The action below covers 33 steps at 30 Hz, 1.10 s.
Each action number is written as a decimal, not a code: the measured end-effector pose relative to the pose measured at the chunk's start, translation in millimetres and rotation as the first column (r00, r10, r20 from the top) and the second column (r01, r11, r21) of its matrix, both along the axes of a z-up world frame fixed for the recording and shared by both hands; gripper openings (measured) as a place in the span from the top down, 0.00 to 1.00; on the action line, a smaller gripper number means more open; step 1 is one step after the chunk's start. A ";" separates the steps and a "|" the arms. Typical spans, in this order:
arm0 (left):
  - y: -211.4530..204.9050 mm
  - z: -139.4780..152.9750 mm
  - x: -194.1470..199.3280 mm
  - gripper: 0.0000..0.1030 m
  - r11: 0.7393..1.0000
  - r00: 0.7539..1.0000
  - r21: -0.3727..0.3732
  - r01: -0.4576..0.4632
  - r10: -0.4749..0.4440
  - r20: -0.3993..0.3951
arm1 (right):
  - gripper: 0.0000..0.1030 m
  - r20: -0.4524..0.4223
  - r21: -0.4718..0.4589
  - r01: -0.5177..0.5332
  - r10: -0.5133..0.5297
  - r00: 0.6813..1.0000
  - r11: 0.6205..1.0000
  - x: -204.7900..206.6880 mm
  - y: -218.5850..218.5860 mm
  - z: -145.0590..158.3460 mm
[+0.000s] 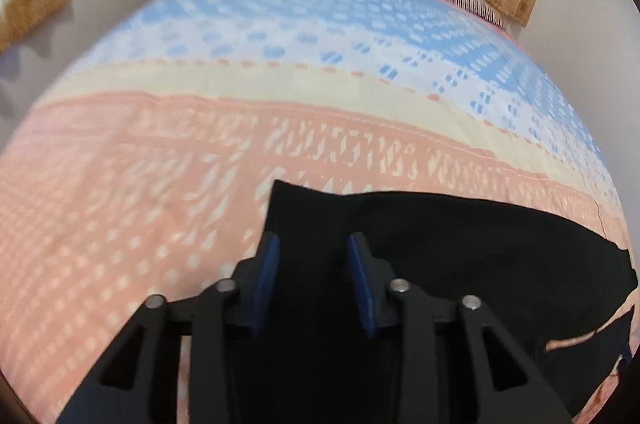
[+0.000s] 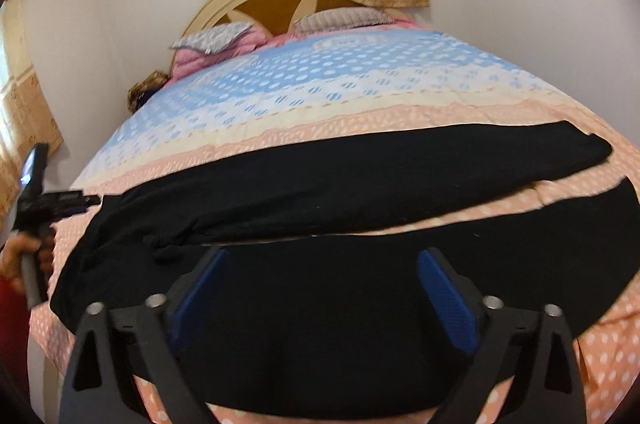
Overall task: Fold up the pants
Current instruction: 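Lower both grippers onto the pant leg hems and close on them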
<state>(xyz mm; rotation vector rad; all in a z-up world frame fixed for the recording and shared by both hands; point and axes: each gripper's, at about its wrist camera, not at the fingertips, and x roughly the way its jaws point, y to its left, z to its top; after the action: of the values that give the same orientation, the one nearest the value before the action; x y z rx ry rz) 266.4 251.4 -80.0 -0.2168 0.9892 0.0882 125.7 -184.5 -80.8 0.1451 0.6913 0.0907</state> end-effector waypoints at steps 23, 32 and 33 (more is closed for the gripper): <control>0.3 -11.1 37.6 0.91 0.994 0.997 0.079 0.076 -0.076 0.001 | 0.13 -0.203 -0.185 -0.390 0.354 0.913 0.902 210.5 -6.9 -19.1; -7.4 -12.2 50.7 0.88 0.990 0.995 0.102 0.094 -0.098 0.030 | 0.44 -0.324 -0.112 -0.560 0.503 0.801 0.821 245.0 5.5 -43.0; -8.1 -11.9 50.5 0.93 0.989 0.994 0.114 0.094 -0.099 0.040 | 0.55 -0.323 -0.109 -0.583 0.526 0.787 0.805 242.6 7.9 -40.5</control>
<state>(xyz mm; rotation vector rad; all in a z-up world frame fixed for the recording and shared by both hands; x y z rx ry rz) 316.9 243.3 -91.9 -0.0674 0.9447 0.0500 368.3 -176.7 -121.3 -0.2597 1.0077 0.5810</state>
